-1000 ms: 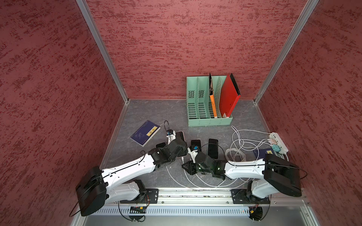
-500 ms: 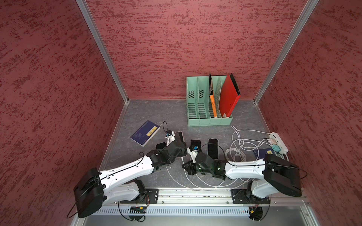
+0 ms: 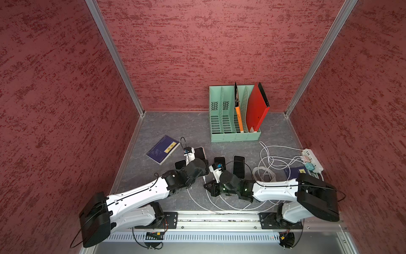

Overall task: Unplug the charging cable from the phone
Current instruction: Remove the charging cable from the phone.

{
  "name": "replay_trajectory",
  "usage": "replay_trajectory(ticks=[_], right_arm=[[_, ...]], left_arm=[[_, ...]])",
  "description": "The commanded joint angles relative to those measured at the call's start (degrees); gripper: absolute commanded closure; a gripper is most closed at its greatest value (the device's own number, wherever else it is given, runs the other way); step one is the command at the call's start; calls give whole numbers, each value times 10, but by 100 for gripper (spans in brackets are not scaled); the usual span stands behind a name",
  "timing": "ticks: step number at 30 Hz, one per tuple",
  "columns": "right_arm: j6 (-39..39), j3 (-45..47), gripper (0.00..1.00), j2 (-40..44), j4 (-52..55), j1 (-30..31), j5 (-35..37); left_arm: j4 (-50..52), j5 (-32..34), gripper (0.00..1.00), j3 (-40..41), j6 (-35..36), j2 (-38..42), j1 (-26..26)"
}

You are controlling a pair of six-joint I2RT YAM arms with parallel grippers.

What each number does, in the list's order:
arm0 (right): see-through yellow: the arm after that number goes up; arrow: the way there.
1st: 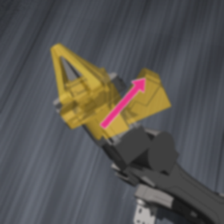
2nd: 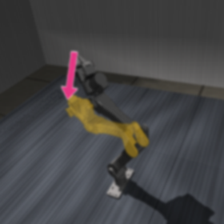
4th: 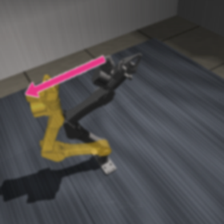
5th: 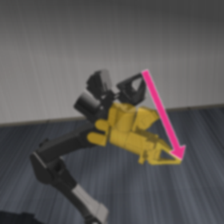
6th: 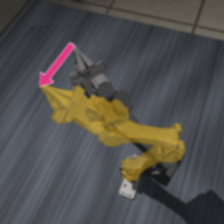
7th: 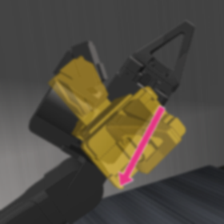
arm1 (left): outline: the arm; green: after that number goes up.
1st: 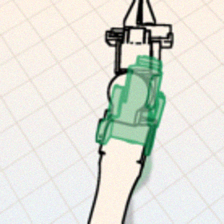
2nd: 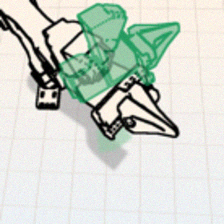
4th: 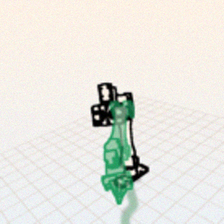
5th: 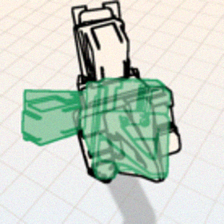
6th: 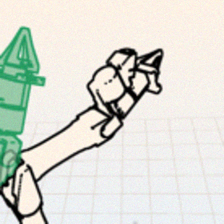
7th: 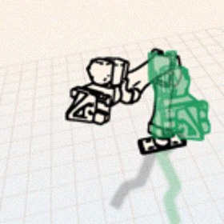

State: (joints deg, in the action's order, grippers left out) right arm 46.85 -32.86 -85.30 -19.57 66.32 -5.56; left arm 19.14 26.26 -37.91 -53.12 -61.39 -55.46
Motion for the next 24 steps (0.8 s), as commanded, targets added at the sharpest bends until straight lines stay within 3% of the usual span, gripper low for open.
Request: replay_trajectory(ticks=[1,24], right_arm=[[-11,0,100,2,-3,1,-5],[-33,-13,100,-14,23,9,-8]], left_arm=[[-44,27,100,-6,3,17,-4],[-57,86,100,-11,2,32,-26]])
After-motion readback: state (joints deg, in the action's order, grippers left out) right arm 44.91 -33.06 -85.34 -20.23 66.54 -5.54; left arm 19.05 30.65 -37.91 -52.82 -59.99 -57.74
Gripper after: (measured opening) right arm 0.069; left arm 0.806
